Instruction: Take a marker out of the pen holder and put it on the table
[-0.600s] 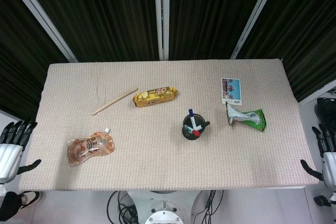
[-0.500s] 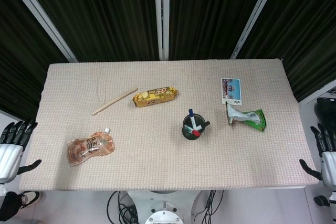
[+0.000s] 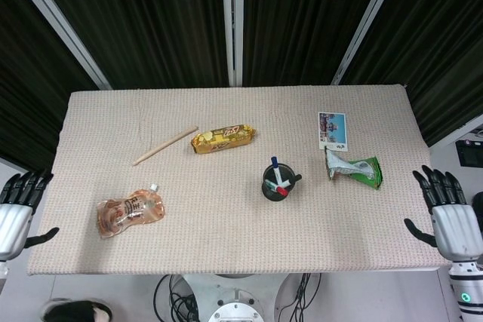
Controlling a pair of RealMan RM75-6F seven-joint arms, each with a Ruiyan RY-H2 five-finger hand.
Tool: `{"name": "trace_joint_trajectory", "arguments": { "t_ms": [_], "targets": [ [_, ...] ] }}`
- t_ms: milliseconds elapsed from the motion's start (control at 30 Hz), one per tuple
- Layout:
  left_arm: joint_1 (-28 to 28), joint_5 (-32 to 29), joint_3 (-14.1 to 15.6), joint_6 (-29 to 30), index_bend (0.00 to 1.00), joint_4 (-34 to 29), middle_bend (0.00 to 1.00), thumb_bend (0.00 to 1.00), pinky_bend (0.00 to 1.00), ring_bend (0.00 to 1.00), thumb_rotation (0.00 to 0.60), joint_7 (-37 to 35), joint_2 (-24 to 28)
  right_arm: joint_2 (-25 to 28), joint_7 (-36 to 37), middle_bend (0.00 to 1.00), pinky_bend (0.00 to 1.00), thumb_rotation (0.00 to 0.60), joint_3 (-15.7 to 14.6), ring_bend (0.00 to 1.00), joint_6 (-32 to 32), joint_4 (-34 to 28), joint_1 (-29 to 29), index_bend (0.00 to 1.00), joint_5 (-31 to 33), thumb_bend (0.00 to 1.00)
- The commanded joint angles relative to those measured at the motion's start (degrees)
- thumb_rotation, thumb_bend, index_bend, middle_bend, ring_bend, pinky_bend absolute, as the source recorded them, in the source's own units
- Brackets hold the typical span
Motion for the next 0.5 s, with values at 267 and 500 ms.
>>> {"name": "trace_joint_trajectory", "arguments": {
  "t_ms": [267, 500],
  "targets": [
    [-0.35, -0.63, 0.18, -1.19, 0.03, 0.77, 0.0, 0.09, 0.0, 0.0, 0.6, -0.81, -0.43, -1.64, -15.17, 0.0, 0.0, 0.6, 6.08, 0.0, -19.57, -10.75, 15.58, 0.12, 6.07, 0.18],
    [-0.42, -1.04, 0.17, -1.52, 0.03, 1.88, 0.0, 0.09, 0.0, 0.0, 0.6, -2.12, -0.69, -8.33, -23.5, 0.0, 0.0, 0.6, 7.82, 0.0, -26.67, -8.66, 22.41, 0.16, 15.67, 0.18]
  ]
}}
